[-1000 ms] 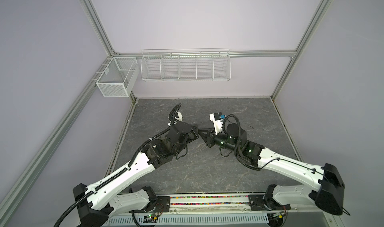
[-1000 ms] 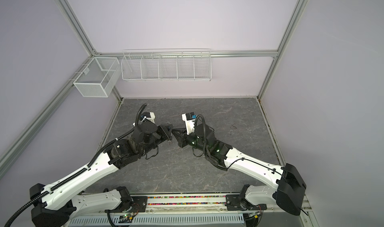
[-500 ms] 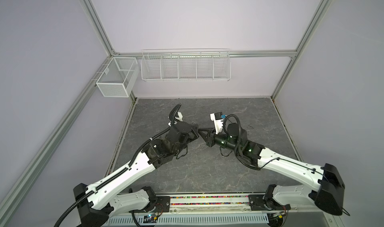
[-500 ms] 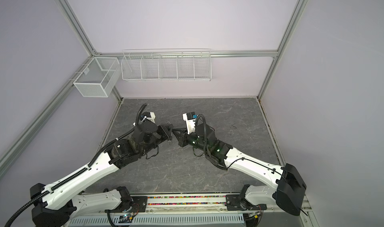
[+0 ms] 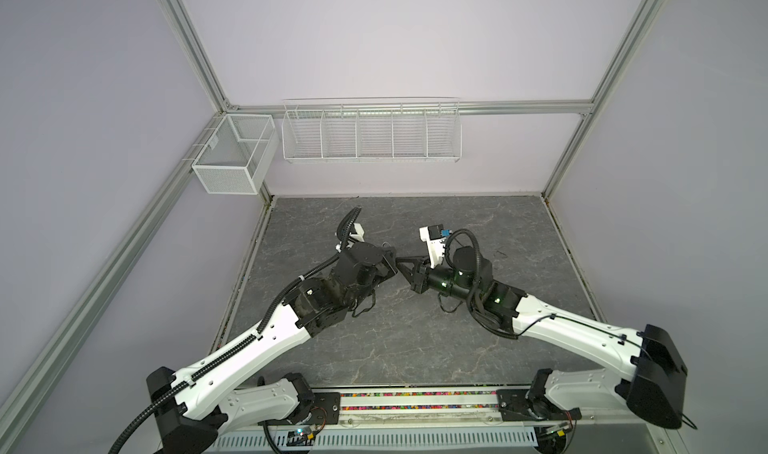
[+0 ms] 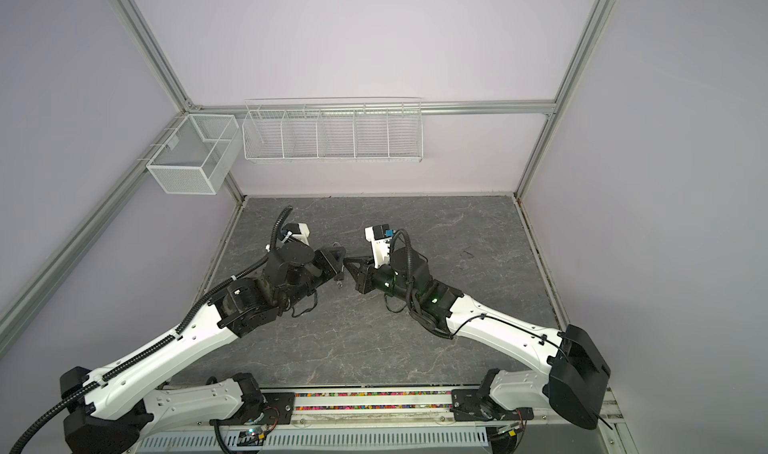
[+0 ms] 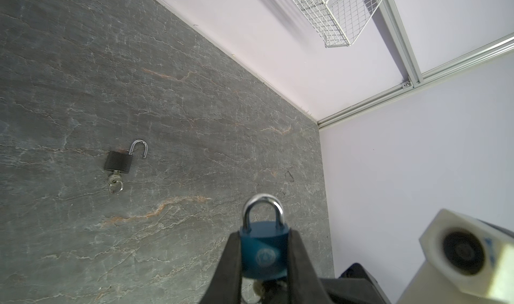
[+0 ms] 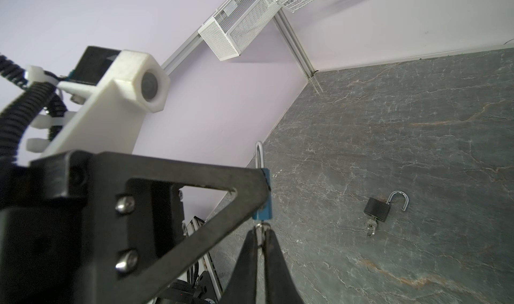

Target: Unlock with the key

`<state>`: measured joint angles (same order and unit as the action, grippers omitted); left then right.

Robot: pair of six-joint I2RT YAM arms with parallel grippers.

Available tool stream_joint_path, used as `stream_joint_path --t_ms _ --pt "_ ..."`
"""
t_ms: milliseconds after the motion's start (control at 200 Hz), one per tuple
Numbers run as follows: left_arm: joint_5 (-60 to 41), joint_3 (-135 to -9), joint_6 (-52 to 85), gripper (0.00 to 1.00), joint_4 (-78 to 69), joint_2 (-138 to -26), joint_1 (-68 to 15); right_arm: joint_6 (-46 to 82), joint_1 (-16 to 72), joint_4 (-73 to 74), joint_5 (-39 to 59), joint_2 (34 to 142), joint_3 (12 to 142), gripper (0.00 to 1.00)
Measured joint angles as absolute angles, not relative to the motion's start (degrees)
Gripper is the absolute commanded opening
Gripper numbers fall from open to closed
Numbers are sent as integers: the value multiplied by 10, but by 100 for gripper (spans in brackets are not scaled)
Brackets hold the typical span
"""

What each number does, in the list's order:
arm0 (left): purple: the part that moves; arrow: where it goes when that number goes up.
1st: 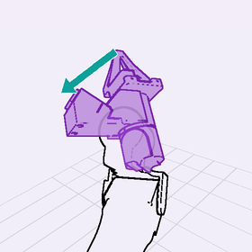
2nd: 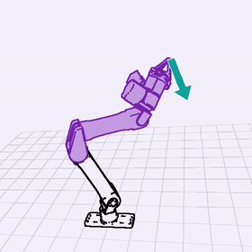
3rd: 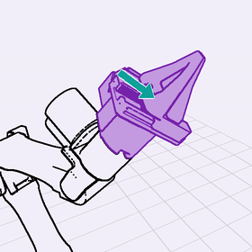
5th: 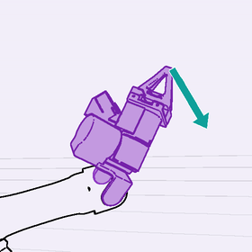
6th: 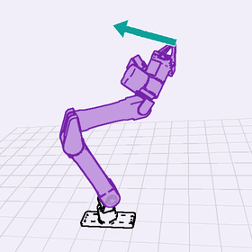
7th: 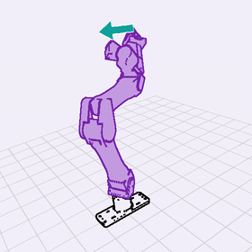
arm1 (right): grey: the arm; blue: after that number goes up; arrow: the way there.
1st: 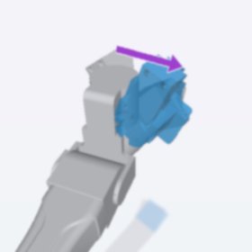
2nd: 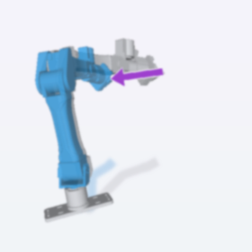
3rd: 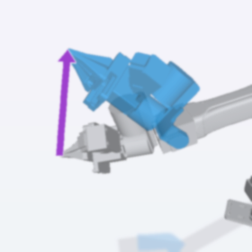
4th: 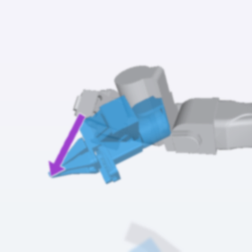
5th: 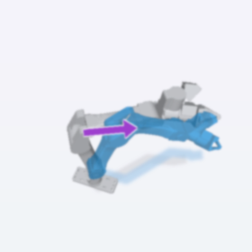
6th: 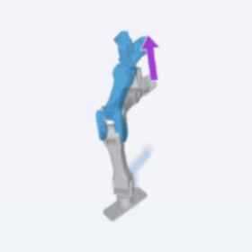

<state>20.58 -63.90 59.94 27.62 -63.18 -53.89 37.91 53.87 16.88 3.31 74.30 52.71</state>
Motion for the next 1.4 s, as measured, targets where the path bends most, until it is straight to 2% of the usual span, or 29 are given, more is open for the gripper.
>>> stream_joint_path --t_ms 205,510,875,1400 --pt "206 -637 600 0 275 -631 -536 385 536 174 40 749 527 7" --pt "203 -625 604 0 255 -616 -534 409 524 191 74 751 529 7" --pt "159 -593 608 0 188 -580 -512 481 499 248 143 753 529 6" --pt "141 -576 608 0 104 -576 -499 610 483 375 161 768 507 7"
